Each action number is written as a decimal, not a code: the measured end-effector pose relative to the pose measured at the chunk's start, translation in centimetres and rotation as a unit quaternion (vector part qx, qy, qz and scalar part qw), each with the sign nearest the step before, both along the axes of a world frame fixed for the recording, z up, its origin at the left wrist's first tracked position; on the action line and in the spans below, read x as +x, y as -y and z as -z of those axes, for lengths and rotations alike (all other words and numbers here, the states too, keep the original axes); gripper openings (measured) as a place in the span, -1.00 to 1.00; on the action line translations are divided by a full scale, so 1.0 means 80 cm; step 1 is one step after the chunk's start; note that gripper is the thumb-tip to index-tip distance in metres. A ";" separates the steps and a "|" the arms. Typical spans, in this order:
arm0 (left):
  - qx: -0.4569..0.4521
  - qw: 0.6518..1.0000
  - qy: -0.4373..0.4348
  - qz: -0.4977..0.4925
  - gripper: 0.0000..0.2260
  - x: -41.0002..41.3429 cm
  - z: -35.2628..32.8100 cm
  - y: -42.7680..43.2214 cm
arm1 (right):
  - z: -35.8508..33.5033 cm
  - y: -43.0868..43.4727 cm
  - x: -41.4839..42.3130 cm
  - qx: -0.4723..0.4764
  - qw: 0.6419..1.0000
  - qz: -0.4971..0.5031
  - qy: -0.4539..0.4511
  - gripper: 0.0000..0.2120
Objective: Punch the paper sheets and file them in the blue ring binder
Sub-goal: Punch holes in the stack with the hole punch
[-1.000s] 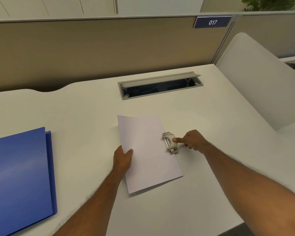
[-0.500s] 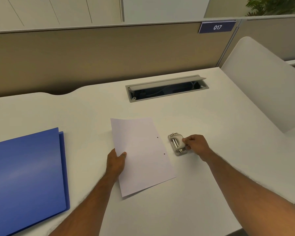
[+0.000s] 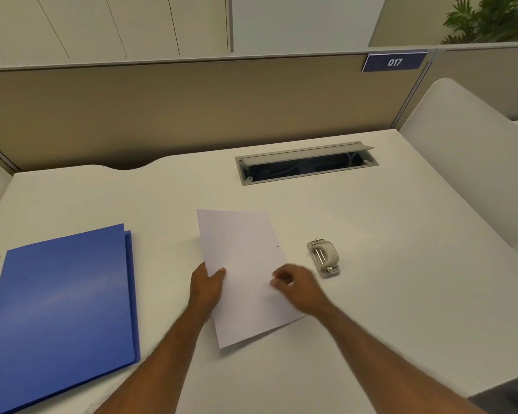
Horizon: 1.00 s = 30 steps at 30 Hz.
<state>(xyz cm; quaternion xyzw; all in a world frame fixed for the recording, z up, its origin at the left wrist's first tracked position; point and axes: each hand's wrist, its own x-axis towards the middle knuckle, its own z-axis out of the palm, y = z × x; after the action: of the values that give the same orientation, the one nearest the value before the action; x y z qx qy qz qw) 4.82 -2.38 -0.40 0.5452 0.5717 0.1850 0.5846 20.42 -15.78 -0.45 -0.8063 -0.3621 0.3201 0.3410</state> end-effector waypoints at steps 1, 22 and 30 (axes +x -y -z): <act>0.004 1.000 0.007 0.002 -0.68 -0.001 -0.003 0.001 | -0.002 -0.006 -0.024 -0.016 0.999 -0.038 -0.011 -0.68; -0.073 0.992 0.087 -0.051 -0.42 -0.043 -0.037 -0.030 | -0.113 -0.052 -0.080 0.109 0.985 0.058 -0.123 -0.76; -0.040 0.999 0.000 -0.027 -0.80 -0.082 -0.004 -0.046 | -0.060 -0.026 -0.036 0.026 0.950 0.097 -0.296 -0.75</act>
<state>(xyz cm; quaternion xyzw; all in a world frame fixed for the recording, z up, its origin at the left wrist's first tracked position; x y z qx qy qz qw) -1.73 1.29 -0.04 0.5054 0.5933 0.1775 0.6009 17.56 -13.70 4.37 -0.6975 -0.1731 0.5003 0.4830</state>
